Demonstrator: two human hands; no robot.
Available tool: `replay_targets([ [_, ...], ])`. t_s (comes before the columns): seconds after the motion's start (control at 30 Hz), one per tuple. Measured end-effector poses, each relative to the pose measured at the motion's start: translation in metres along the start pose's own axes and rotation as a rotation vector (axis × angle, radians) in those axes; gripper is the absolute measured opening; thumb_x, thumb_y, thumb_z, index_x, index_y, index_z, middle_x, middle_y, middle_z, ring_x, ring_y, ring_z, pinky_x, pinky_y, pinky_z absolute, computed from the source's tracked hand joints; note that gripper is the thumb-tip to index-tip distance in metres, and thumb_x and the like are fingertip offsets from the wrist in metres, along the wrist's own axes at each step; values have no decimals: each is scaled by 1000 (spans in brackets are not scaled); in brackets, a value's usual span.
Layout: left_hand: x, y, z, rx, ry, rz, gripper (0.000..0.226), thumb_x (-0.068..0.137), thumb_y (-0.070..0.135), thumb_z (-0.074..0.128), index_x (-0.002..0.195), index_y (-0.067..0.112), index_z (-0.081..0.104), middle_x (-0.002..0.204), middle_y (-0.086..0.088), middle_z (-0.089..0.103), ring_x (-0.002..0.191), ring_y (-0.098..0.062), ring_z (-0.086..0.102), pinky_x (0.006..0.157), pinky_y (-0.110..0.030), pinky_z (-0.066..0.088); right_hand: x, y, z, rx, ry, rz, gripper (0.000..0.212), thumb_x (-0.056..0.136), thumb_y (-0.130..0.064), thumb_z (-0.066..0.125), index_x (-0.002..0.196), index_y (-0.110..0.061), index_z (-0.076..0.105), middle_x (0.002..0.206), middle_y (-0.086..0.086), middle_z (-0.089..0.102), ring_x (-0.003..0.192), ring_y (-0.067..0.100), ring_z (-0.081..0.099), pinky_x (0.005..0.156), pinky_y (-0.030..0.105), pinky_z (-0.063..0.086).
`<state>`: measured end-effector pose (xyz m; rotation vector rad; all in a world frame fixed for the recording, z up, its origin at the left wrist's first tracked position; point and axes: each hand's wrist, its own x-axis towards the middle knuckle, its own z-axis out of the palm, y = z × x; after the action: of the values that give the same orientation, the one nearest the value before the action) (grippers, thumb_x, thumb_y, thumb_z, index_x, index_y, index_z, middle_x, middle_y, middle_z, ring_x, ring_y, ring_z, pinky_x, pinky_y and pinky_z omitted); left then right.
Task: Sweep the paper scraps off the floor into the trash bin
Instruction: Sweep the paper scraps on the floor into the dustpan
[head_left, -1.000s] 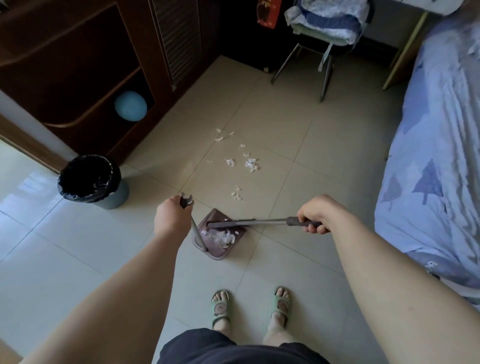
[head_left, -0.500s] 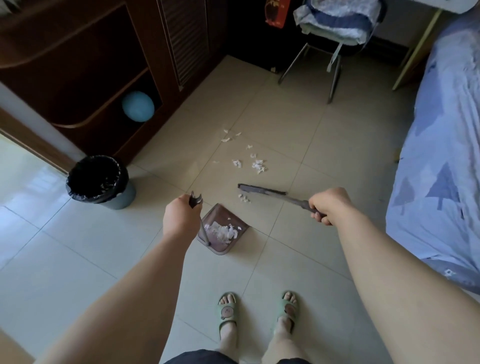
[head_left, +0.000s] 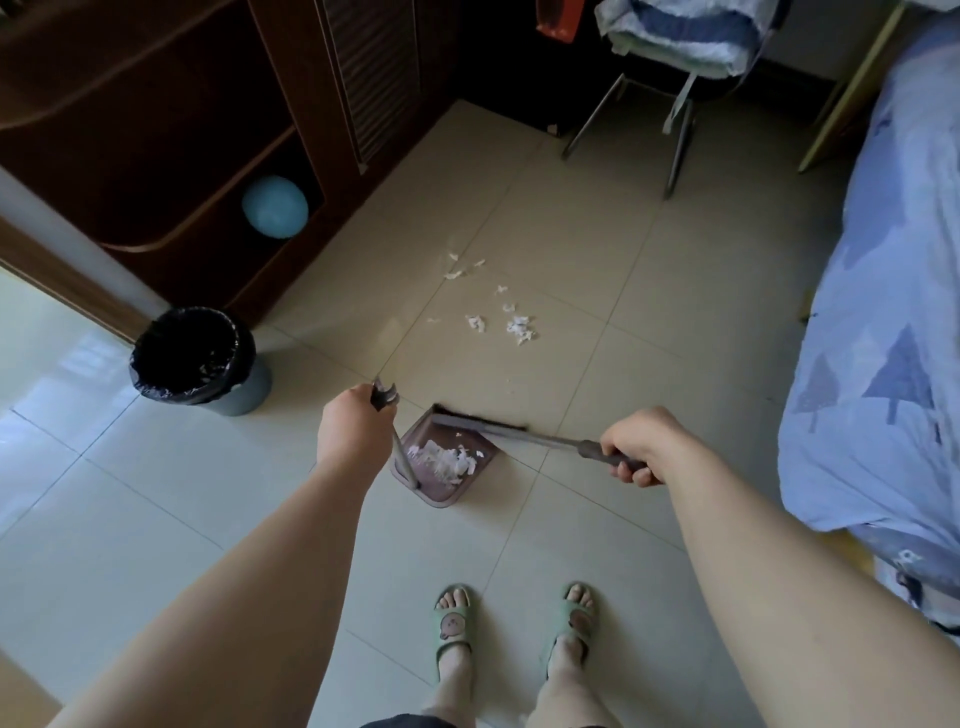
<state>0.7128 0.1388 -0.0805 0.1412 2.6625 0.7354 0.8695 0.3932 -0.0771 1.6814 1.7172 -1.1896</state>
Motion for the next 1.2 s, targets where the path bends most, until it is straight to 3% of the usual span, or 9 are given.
replay_targets([
  [0.2,-4,-7,-5,3,-19,7,13,88,16,59,92,5,63,83,-11,61,73,-28,52,61,-27,38,-28,-19,-30,-203,-7,-77,8,78,0,51,72,-4,53,61,17,57,32,14,37,35,10,21],
  [0.6,-28,-26,-14,63,-40,86,11,88,18,60,89,7,60,79,-7,57,73,-27,51,57,-26,33,-26,7,-24,-11,220,-86,9,69,3,52,74,-3,56,54,17,57,31,15,42,38,14,28],
  [0.8,-35,-33,-13,51,-44,92,8,87,15,60,85,7,58,79,-8,58,72,-26,50,53,-26,31,-24,31,-2,63,157,2,10,74,6,48,77,-3,51,63,18,53,24,13,38,36,12,26],
  [0.97,-39,-36,-10,53,-47,86,11,88,16,60,92,6,61,81,-9,58,75,-27,50,60,-27,34,-38,46,15,26,-6,69,6,80,2,45,80,-4,48,61,16,50,26,12,36,34,9,22],
  [1.1,-41,-35,-11,57,-57,84,12,89,16,59,91,4,60,82,-10,58,74,-27,49,60,-27,34,-50,33,-11,-36,-75,37,10,87,-2,43,78,-1,47,62,14,49,22,10,34,30,7,18],
  [1.2,-44,-34,-12,59,-62,76,13,89,17,58,91,4,59,82,-10,58,75,-28,50,61,-27,35,-55,26,-25,-63,-26,-12,9,86,-1,45,77,0,48,62,16,51,21,11,35,30,7,20],
])
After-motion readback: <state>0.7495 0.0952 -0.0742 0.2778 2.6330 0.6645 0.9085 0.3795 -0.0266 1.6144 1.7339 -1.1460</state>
